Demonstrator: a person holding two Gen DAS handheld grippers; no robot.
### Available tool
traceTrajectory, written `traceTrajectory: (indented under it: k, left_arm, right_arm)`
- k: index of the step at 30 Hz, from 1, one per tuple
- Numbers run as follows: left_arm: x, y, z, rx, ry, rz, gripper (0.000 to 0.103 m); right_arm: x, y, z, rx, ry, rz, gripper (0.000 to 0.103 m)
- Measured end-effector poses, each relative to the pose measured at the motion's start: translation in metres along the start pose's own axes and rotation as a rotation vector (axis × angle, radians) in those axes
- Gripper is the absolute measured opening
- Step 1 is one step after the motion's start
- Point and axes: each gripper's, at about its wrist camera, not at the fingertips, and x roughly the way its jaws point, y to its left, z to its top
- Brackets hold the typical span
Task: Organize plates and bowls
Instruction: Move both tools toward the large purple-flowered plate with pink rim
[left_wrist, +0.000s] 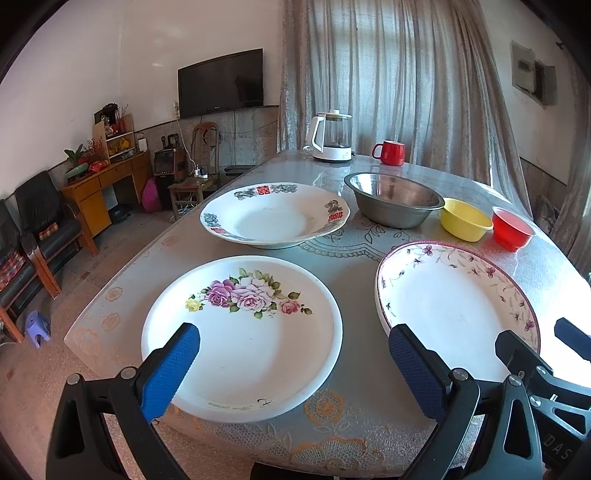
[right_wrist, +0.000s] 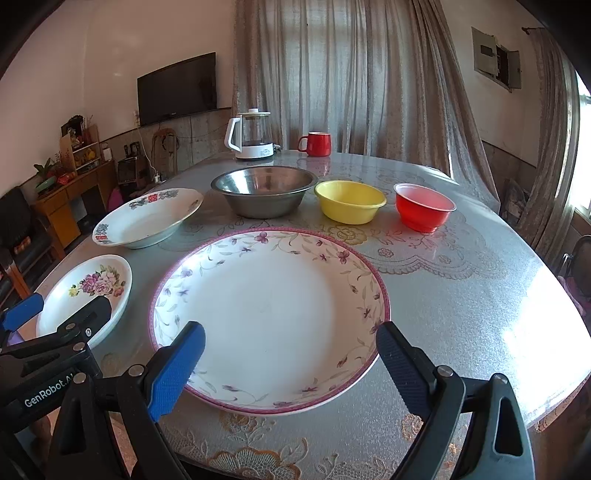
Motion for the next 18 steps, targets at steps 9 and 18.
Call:
traceTrajectory:
  k: [9, 18]
  left_arm:
    - [-0.001, -0.006, 0.001, 0.020, 0.002, 0.002, 0.103]
    - [-0.005, -0.013, 0.002, 0.052, -0.012, -0.006, 0.103]
  right_arm:
    - [-0.001, -0.006, 0.000, 0.017, 0.000, 0.012, 0.095]
    - [-0.001, -0.013, 0.000, 0.039, 0.001, 0.026, 0.095]
